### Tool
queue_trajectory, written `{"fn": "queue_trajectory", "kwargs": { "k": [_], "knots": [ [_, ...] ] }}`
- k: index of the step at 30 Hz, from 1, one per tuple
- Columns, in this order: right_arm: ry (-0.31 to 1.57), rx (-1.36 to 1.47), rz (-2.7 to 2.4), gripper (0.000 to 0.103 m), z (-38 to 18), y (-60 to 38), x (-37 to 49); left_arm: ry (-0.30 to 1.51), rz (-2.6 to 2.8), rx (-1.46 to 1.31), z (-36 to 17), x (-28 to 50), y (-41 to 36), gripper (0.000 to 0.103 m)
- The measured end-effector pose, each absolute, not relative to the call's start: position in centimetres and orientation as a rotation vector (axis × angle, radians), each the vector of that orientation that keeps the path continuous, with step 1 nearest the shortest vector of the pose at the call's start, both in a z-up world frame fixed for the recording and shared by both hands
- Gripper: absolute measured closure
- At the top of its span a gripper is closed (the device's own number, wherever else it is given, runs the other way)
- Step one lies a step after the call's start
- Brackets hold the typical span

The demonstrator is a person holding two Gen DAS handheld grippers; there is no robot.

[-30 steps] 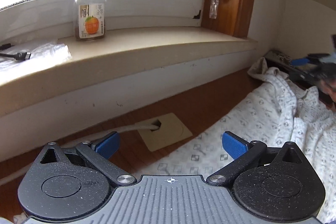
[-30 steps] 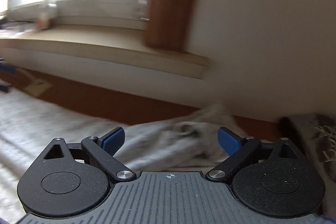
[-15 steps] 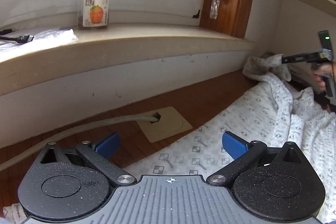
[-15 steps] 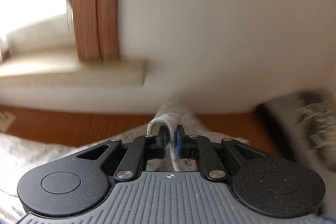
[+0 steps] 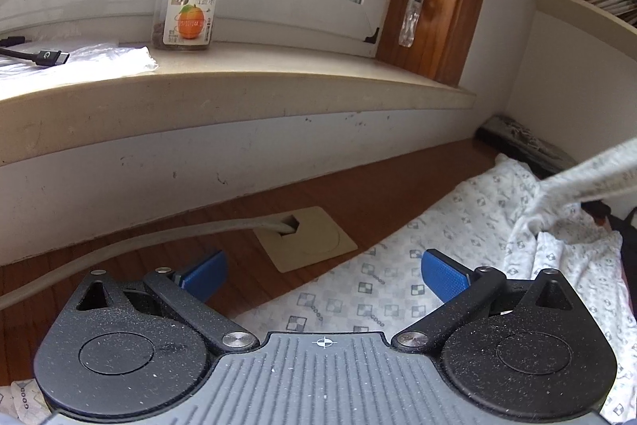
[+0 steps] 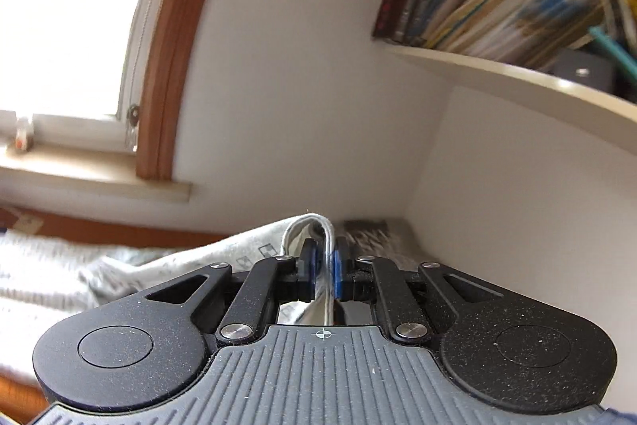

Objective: Fold clothes
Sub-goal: 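Pinch the blanket corner with the right gripper and lift it, then lay the blanket corner down and open the right gripper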

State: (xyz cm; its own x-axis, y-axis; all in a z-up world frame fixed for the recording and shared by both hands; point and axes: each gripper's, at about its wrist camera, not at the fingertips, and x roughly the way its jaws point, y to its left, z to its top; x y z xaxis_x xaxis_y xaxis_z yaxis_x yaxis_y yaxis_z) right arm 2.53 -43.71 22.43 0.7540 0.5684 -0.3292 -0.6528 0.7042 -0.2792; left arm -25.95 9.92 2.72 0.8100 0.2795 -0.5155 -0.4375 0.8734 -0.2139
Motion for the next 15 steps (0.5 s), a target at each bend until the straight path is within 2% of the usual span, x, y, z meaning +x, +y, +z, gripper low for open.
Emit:
{"fn": "queue_trajectory", "kwargs": {
  "k": [3, 5, 6, 15],
  "knots": [
    [0.228, -0.41, 0.675, 0.089, 21.7, -45.5, 1.2, 0.508, 0.397, -0.338, 2.6, -25.8, 10.0, 0.0],
    [0.257, -0.403, 0.716, 0.06, 21.2, -46.6, 1.3, 0.514, 0.4, -0.342, 2.5, -25.8, 10.1, 0.0],
    [0.269, -0.406, 0.724, 0.057, 21.0, -46.8, 1.5, 0.513, 0.401, -0.344, 2.5, -25.8, 10.1, 0.0],
    [0.396, -0.378, 0.875, 0.057, 15.4, -38.2, 5.8, 0.525, 0.407, -0.345, 2.3, -25.6, 10.2, 0.0]
  ]
}}
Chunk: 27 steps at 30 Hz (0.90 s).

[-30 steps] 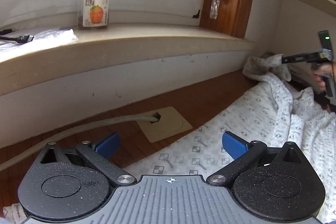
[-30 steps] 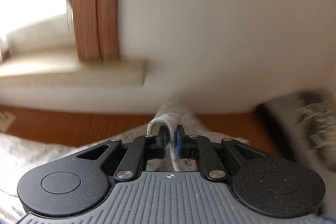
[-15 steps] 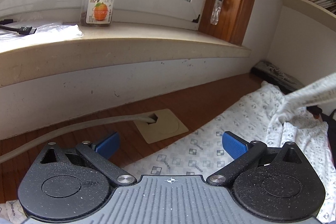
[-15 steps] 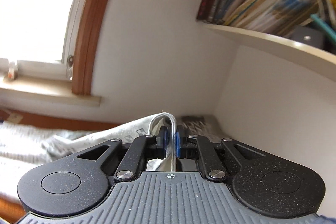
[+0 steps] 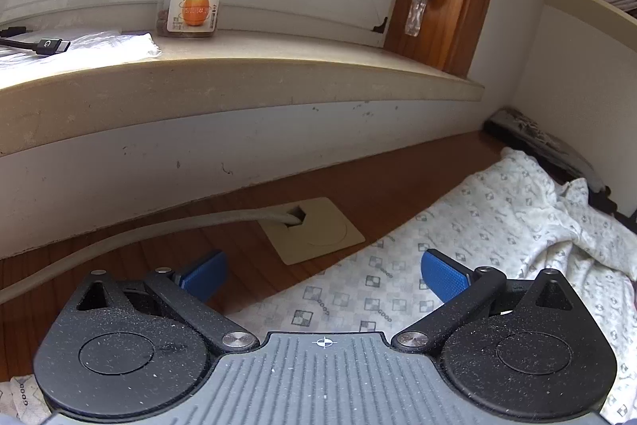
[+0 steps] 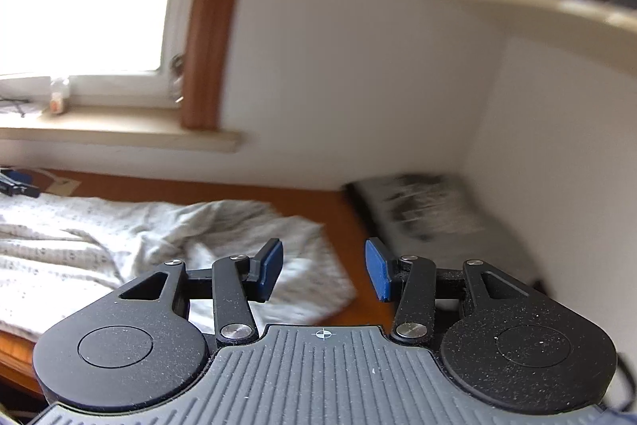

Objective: Fold clothes
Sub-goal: 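Lay the blanket corner down and open the right gripper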

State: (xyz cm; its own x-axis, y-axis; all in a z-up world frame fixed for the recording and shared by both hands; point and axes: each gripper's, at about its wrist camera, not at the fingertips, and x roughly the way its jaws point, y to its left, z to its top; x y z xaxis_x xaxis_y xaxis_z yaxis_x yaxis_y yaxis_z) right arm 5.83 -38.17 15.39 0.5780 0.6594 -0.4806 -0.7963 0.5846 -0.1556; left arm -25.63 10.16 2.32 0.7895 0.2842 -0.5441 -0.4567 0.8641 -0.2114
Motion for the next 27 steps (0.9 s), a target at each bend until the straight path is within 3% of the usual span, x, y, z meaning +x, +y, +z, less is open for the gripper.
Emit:
{"fn": "queue_trajectory", "kwargs": {
  "k": [7, 15, 16, 17, 18, 27],
  "knots": [
    [0.597, -0.301, 1.054, 0.057, 6.5, -26.1, 10.6, 0.531, 0.41, -0.346, 2.3, -25.6, 10.2, 0.0],
    [0.672, -0.378, 1.107, 0.058, 2.5, -20.0, 11.1, 0.535, 0.412, -0.345, 2.2, -25.5, 10.2, 0.0],
    [0.68, -0.384, 1.106, 0.068, 2.2, -19.9, 11.2, 0.535, 0.412, -0.345, 2.2, -25.5, 10.2, 0.0],
    [0.682, -0.383, 1.106, 0.09, 2.1, -19.9, 11.2, 0.536, 0.411, -0.345, 2.2, -25.5, 10.2, 0.0],
    [0.68, -0.378, 1.109, 0.097, 2.0, -20.0, 11.1, 0.537, 0.411, -0.345, 2.3, -25.5, 10.2, 0.0],
    [0.648, -0.392, 0.986, 0.098, 5.1, -25.5, 8.5, 0.54, 0.413, -0.348, 2.3, -25.6, 10.2, 0.0]
  ]
}}
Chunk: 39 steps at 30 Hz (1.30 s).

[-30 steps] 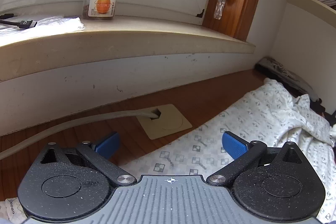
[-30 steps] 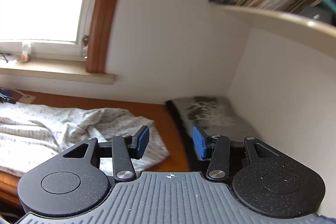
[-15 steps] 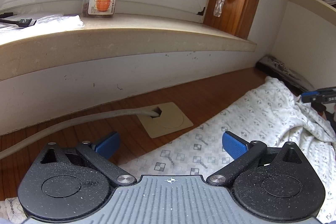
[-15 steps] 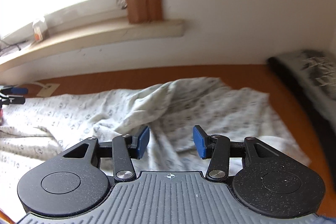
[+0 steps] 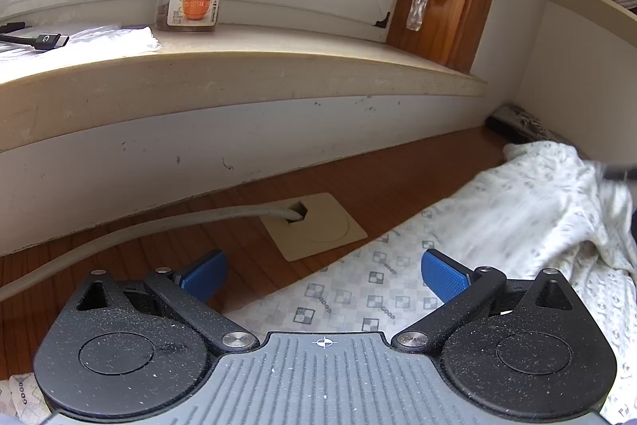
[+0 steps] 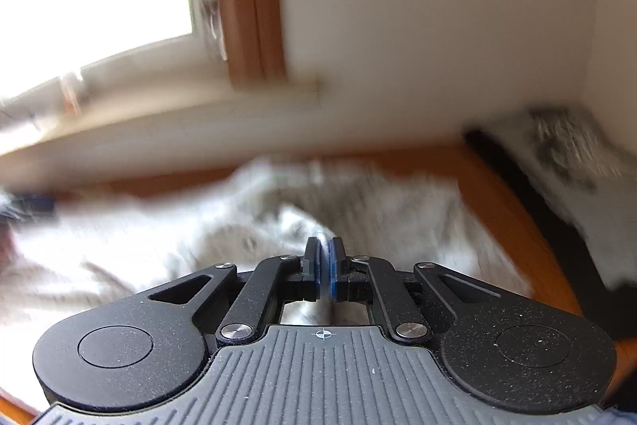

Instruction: Fold clothes

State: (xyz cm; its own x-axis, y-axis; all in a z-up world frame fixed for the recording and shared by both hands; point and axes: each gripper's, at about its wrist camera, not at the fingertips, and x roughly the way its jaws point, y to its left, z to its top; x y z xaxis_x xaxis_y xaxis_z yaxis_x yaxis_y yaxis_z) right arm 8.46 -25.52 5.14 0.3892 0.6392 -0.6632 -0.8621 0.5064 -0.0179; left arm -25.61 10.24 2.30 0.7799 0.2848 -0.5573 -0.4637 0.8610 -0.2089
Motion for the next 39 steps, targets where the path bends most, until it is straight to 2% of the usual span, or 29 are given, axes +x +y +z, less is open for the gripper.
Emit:
{"fn": "queue_trajectory", "kwargs": {
  "k": [3, 4, 5, 6, 10, 14, 22, 24, 25, 30, 32, 34, 36, 37, 39],
  "knots": [
    [0.664, -0.47, 0.955, 0.094, 4.1, -25.3, 8.3, 0.541, 0.412, -0.354, 2.3, -25.6, 10.3, 0.0],
    [0.659, -0.439, 0.951, 0.083, 4.5, -25.5, 8.7, 0.542, 0.411, -0.356, 2.3, -25.6, 10.3, 0.0],
    [0.652, -0.403, 0.951, 0.066, 5.0, -25.7, 9.4, 0.543, 0.411, -0.357, 2.2, -25.6, 10.3, 0.0],
    [0.643, -0.375, 0.946, 0.061, 5.3, -25.7, 10.2, 0.544, 0.411, -0.358, 2.2, -25.6, 10.3, 0.0],
    [0.667, -0.281, 0.959, 0.061, 5.1, -23.3, 13.7, 0.549, 0.411, -0.358, 2.2, -25.5, 10.3, 0.0],
    [0.711, -0.196, 0.992, 0.053, 4.1, -19.3, 17.3, 0.552, 0.413, -0.356, 2.3, -25.5, 10.3, 0.0],
    [0.82, -0.229, 0.98, 0.052, 2.1, -13.3, 21.4, 0.552, 0.411, -0.359, 2.2, -25.5, 10.3, 0.0],
    [0.813, -0.216, 0.994, 0.078, 2.4, -12.9, 21.8, 0.552, 0.409, -0.364, 2.2, -25.6, 10.4, 0.0],
    [0.786, -0.199, 1.01, 0.095, 3.1, -13.0, 21.8, 0.552, 0.408, -0.366, 2.2, -25.6, 10.4, 0.0],
    [0.565, -0.017, 0.967, 0.096, 6.3, -15.4, 22.6, 0.552, 0.408, -0.368, 2.2, -25.6, 10.4, 0.0],
    [0.588, -0.135, 0.916, 0.086, 4.9, -14.5, 22.7, 0.553, 0.408, -0.369, 2.1, -25.6, 10.4, 0.0],
    [0.634, -0.246, 0.902, 0.086, 3.6, -13.7, 22.6, 0.554, 0.407, -0.369, 2.1, -25.5, 10.4, 0.0],
    [0.645, -0.172, 0.931, 0.074, 3.4, -14.9, 22.5, 0.554, 0.407, -0.37, 2.2, -25.5, 10.4, 0.0],
    [0.68, -0.148, 0.961, 0.065, 3.2, -15.3, 22.6, 0.554, 0.407, -0.37, 2.1, -25.5, 10.3, 0.0],
    [0.742, -0.119, 1.016, 0.062, 2.7, -15.9, 22.6, 0.556, 0.407, -0.37, 2.1, -25.4, 10.3, 0.0]
  ]
}}
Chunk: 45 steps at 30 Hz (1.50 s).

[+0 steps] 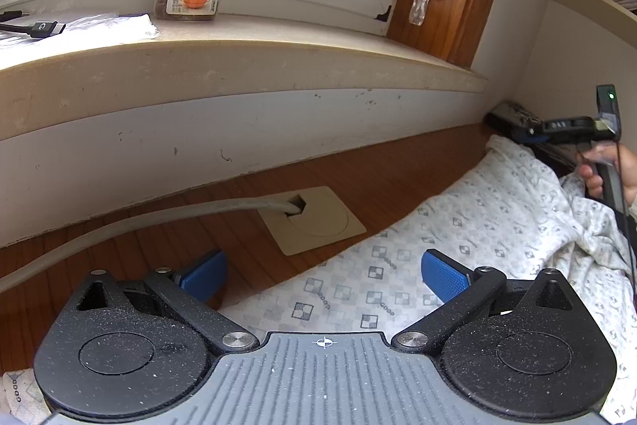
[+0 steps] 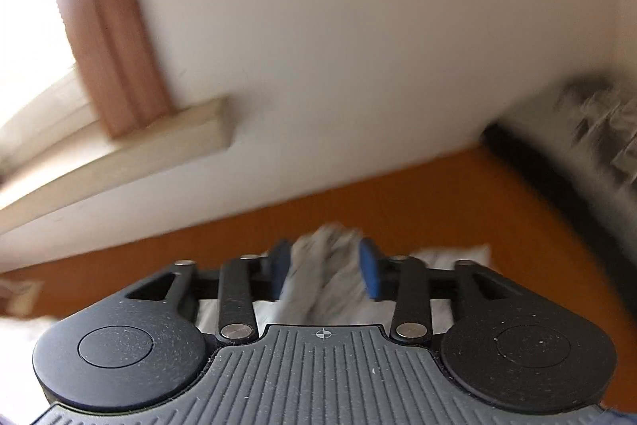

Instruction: Fold clothes

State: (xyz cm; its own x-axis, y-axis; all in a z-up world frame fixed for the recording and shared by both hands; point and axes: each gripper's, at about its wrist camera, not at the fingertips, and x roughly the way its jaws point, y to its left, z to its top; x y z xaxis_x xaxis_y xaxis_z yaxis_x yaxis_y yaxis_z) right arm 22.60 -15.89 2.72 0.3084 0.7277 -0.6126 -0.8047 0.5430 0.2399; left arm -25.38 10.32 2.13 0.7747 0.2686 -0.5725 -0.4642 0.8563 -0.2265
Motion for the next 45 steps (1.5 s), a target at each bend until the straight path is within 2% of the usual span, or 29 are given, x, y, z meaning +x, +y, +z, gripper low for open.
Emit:
{"fn": "queue_trajectory", "kwargs": {
  "k": [4, 6, 7, 9, 15, 17, 18, 23, 24, 25, 26, 27, 28, 29, 30, 32, 34, 39, 40, 41, 43, 45],
  "knots": [
    [0.788, -0.209, 1.082, 0.062, 1.8, -15.5, 20.8, 0.557, 0.405, -0.373, 2.1, -25.3, 10.3, 0.0],
    [0.735, -0.205, 1.093, 0.079, 2.2, -15.4, 19.5, 0.557, 0.406, -0.373, 2.0, -25.3, 10.3, 0.0],
    [0.697, -0.19, 1.104, 0.092, 2.8, -15.4, 18.9, 0.556, 0.406, -0.373, 2.0, -25.4, 10.3, 0.0],
    [0.628, -0.129, 1.144, 0.091, 3.8, -15.7, 18.0, 0.556, 0.406, -0.373, 2.0, -25.4, 10.3, 0.0],
    [0.595, -0.201, 1.155, 0.067, 4.4, -17.8, 16.0, 0.556, 0.406, -0.374, 2.0, -25.4, 10.3, 0.0],
    [0.644, -0.236, 1.154, 0.051, 4.1, -19.3, 15.3, 0.557, 0.406, -0.373, 2.0, -25.4, 10.3, 0.0],
    [0.676, -0.257, 1.163, 0.046, 3.8, -19.9, 15.1, 0.558, 0.407, -0.373, 2.0, -25.4, 10.3, 0.0],
    [0.775, -0.314, 1.144, 0.046, 1.8, -21.0, 15.4, 0.558, 0.408, -0.372, 2.0, -25.3, 10.3, 0.0],
    [0.792, -0.293, 1.146, 0.047, 1.4, -21.2, 15.5, 0.558, 0.408, -0.372, 2.0, -25.3, 10.3, 0.0],
    [0.801, -0.28, 1.147, 0.057, 1.2, -21.3, 15.5, 0.558, 0.408, -0.372, 2.0, -25.3, 10.3, 0.0],
    [0.794, -0.285, 1.141, 0.079, 1.4, -21.5, 15.3, 0.558, 0.408, -0.371, 2.0, -25.3, 10.3, 0.0],
    [0.771, -0.286, 1.135, 0.09, 1.9, -21.9, 15.0, 0.558, 0.409, -0.371, 2.0, -25.3, 10.3, 0.0],
    [0.733, -0.276, 1.133, 0.092, 2.8, -22.7, 14.7, 0.558, 0.409, -0.371, 2.0, -25.3, 10.3, 0.0],
    [0.696, -0.265, 1.13, 0.099, 3.6, -23.5, 14.4, 0.558, 0.409, -0.371, 2.0, -25.3, 10.2, 0.0],
    [0.652, -0.245, 1.118, 0.102, 4.7, -24.5, 14.1, 0.558, 0.409, -0.371, 2.0, -25.3, 10.2, 0.0],
    [0.55, -0.18, 1.035, 0.102, 7.3, -27.8, 13.6, 0.558, 0.41, -0.37, 2.0, -25.3, 10.2, 0.0],
    [0.555, -0.201, 1.002, 0.102, 7.8, -29.7, 13.3, 0.559, 0.41, -0.37, 2.0, -25.3, 10.2, 0.0],
    [0.651, -0.282, 0.987, 0.095, 4.4, -29.0, 13.8, 0.56, 0.409, -0.371, 2.0, -25.3, 10.2, 0.0],
    [0.665, -0.252, 1.004, 0.09, 4.0, -28.7, 14.1, 0.56, 0.41, -0.371, 2.0, -25.3, 10.2, 0.0],
    [0.679, -0.222, 1.02, 0.076, 3.6, -28.3, 14.5, 0.56, 0.411, -0.371, 2.0, -25.4, 10.2, 0.0],
    [0.703, -0.189, 1.033, 0.057, 3.0, -26.5, 14.9, 0.559, 0.412, -0.37, 2.0, -25.4, 10.2, 0.0],
    [0.735, -0.171, 1.051, 0.057, 2.2, -25.2, 15.1, 0.559, 0.413, -0.369, 2.0, -25.3, 10.1, 0.0]
  ]
}}
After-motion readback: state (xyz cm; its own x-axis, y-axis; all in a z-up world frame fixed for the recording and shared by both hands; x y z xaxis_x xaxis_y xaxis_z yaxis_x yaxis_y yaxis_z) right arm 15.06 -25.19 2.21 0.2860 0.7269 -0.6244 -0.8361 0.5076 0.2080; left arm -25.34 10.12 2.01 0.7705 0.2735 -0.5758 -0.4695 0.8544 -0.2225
